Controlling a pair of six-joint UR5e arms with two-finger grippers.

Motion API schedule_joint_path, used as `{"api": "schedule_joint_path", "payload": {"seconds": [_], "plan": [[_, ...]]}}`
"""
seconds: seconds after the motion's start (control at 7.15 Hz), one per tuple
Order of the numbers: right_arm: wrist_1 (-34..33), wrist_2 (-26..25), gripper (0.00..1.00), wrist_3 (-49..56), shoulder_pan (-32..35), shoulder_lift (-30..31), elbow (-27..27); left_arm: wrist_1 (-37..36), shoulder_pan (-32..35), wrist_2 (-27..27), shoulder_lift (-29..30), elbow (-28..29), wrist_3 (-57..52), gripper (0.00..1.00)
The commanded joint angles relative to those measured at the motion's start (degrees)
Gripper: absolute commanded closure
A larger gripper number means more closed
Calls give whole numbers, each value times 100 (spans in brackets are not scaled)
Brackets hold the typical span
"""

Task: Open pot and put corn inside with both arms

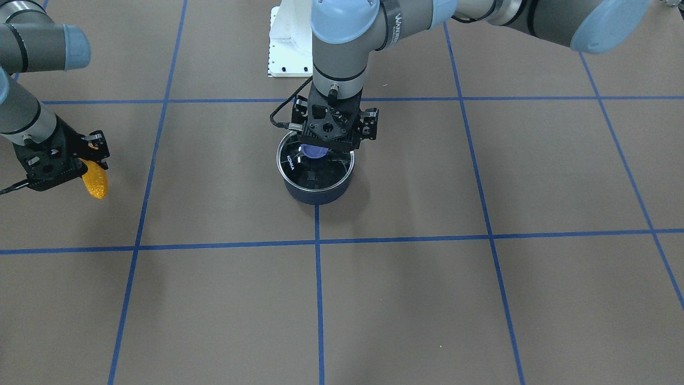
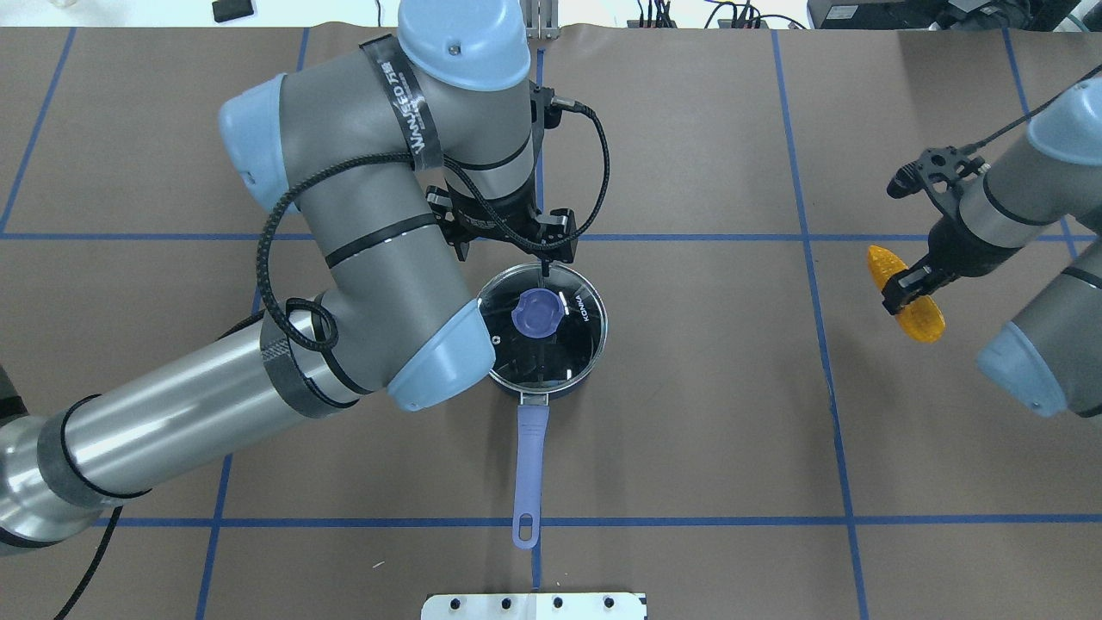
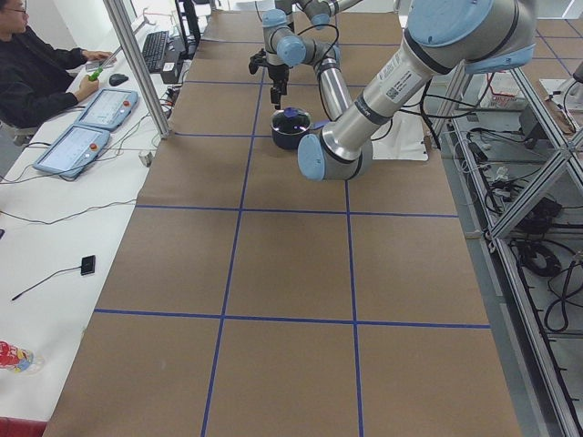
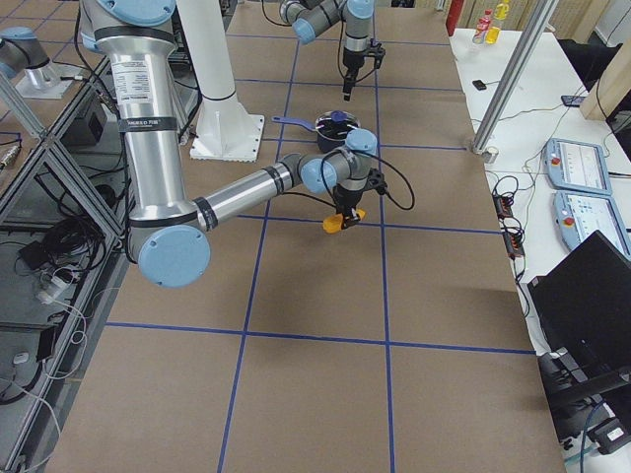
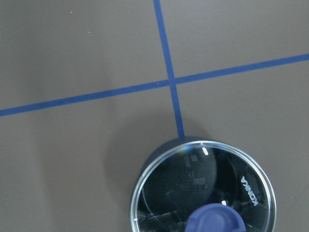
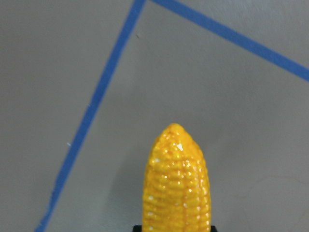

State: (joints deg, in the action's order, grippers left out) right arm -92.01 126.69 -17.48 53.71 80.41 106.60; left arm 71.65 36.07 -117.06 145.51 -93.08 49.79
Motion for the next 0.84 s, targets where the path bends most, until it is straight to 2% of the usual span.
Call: {"api": "schedule_joint_path", "payload": {"seconds": [0.0, 0.28, 0.7], "plan": [[-904, 31, 62, -62, -1, -822, 54, 67, -205, -1, 134, 305, -294, 1], [-1003, 75, 62, -62, -1, -956, 45, 566, -310, -1, 153, 710, -268, 1], [-1012, 75, 62, -62, -63, -1071, 1, 604, -355, -9, 118, 730, -207, 1]]}}
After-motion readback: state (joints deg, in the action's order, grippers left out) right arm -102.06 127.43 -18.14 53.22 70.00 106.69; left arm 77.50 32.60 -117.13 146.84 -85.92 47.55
